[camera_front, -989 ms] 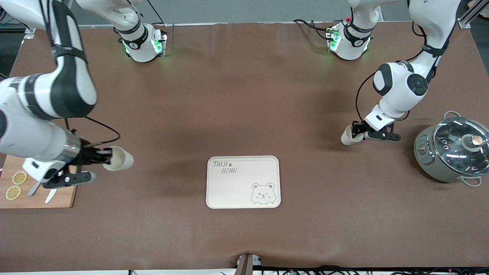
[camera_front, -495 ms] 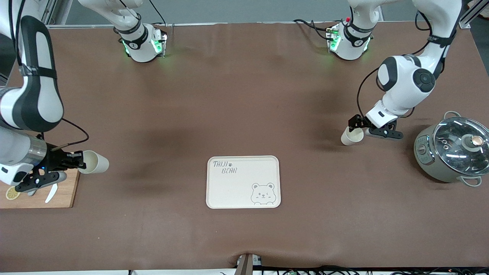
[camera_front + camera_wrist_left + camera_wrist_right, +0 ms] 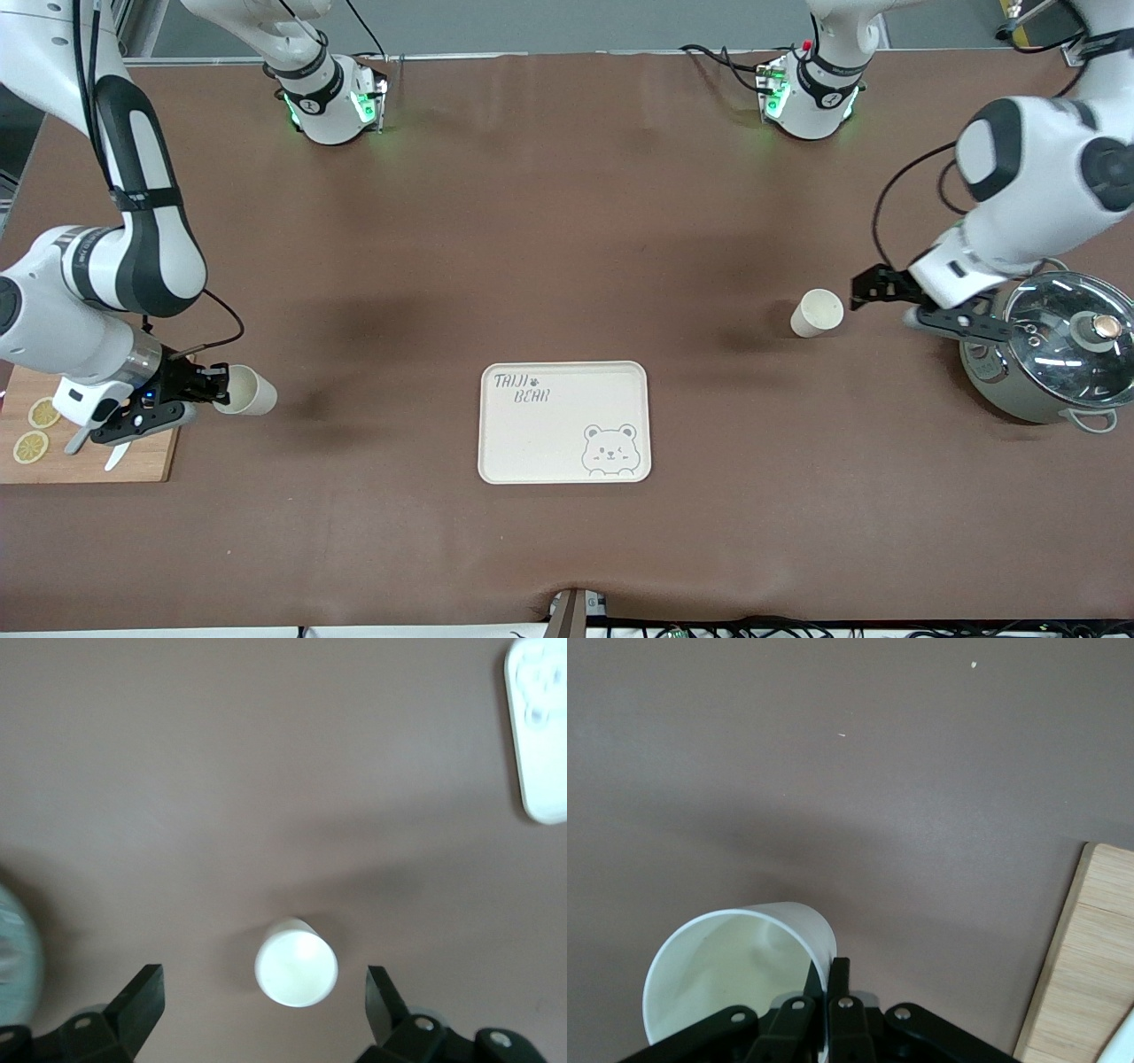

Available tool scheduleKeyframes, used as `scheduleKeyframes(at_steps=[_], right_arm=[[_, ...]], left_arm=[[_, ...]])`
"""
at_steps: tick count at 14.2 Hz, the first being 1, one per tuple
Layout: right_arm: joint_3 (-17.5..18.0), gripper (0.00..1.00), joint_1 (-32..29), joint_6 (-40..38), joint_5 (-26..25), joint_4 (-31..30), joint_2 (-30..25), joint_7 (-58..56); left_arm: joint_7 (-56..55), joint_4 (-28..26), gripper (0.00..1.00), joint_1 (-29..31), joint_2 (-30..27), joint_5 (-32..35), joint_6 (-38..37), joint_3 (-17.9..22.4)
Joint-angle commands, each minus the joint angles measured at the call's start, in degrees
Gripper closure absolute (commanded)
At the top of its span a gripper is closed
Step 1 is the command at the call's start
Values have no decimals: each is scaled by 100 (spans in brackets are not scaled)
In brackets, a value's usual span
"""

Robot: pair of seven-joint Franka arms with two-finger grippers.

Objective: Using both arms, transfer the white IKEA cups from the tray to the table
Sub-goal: 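Raise the left gripper while the right gripper lowers its cup near the board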

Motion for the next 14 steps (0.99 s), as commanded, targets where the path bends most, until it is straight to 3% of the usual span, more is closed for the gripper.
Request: scheduleKeyframes(at_steps=[1,5,11,12,14], right_arm=[[39,100,-8,253,252,-61,162,-98],[65,100,36,719,288,-175,382,-98],[153,100,10,1097,288,-175,646,-107],[171,100,1,1141,288,-175,672,-107],[179,100,10,1229,297,-175,760,-107]], left_arm=[[-150,1282,0,121,220,209,-778,-27],[-1441,2602,0,16,326,288,-1947,-106],[-1522,2833,0,-124,238,499,-2468,-203],[-1540,2824,0,-517,229,499,-2486,23],[-1566,2842,0,-1816,212,482,-2643,1531]])
